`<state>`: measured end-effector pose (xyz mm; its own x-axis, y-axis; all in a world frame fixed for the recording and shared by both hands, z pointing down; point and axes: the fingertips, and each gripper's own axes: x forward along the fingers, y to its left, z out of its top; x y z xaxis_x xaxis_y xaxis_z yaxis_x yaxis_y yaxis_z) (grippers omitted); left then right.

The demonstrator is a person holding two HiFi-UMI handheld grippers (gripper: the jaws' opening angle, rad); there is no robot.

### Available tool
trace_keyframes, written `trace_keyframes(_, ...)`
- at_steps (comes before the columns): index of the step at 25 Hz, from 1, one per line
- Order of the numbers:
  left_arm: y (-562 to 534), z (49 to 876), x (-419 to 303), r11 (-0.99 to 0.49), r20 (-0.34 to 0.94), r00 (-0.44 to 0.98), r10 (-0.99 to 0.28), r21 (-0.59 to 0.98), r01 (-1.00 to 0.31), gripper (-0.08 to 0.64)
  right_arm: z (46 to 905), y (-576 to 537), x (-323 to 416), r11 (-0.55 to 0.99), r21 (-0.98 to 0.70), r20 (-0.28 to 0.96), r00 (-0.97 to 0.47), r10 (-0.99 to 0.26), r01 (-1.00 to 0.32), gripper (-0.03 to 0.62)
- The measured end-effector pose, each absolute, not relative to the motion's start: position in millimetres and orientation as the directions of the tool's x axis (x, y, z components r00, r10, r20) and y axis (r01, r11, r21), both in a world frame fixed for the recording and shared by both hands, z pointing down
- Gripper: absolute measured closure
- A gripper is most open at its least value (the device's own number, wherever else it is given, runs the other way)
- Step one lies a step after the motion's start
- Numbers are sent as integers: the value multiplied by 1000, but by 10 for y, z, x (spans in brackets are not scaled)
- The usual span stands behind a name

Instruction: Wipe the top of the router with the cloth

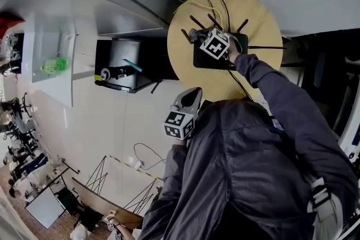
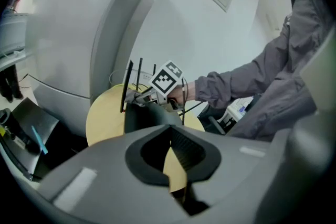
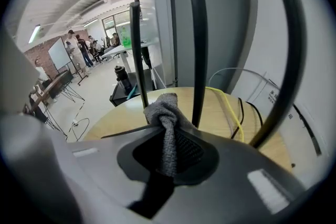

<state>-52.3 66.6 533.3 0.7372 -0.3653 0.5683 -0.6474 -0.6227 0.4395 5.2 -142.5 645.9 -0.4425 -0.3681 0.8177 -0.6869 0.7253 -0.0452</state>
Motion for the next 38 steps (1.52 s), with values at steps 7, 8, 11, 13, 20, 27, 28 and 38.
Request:
trace_keyframes(7, 705, 5313, -522, -633, 577, 730, -365, 421, -650, 560, 6609, -1532, -8, 751, 0, 848, -398, -350, -660, 554)
trace_keyframes(8, 708, 5317, -534, -629, 577, 729, -368, 424, -652, 560, 6609, -1510, -17, 752, -4, 849, -400, -345, -659, 554)
trace_keyframes(11, 716, 5328, -547, -620, 576, 729, -370, 431, -656, 560, 6606, -1386, -57, 759, -20, 852, -409, -328, -651, 554)
trace_keyframes(13, 716, 5334, -529, -622, 574, 733, -365, 435, -651, 560, 6602, -1264, -110, 769, -28, 852, -417, -315, -639, 554)
trace_keyframes(20, 726, 5340, -420, -647, 565, 753, -339, 441, -622, 560, 6614, -656, -372, 833, -53, 861, -448, -242, -551, 554)
trace_keyframes(27, 722, 5348, -380, -657, 562, 760, -326, 443, -610, 560, 6634, -231, -543, 865, -82, 864, -467, -186, -495, 554)
trace_keyframes(28, 714, 5351, -371, -657, 561, 761, -326, 444, -609, 560, 6640, -230, -539, 866, -85, 864, -469, -182, -492, 554)
trace_keyframes(38, 666, 5343, -387, -658, 557, 761, -331, 442, -610, 560, 6568, -276, -480, 851, -200, 815, -565, -131, -486, 554)
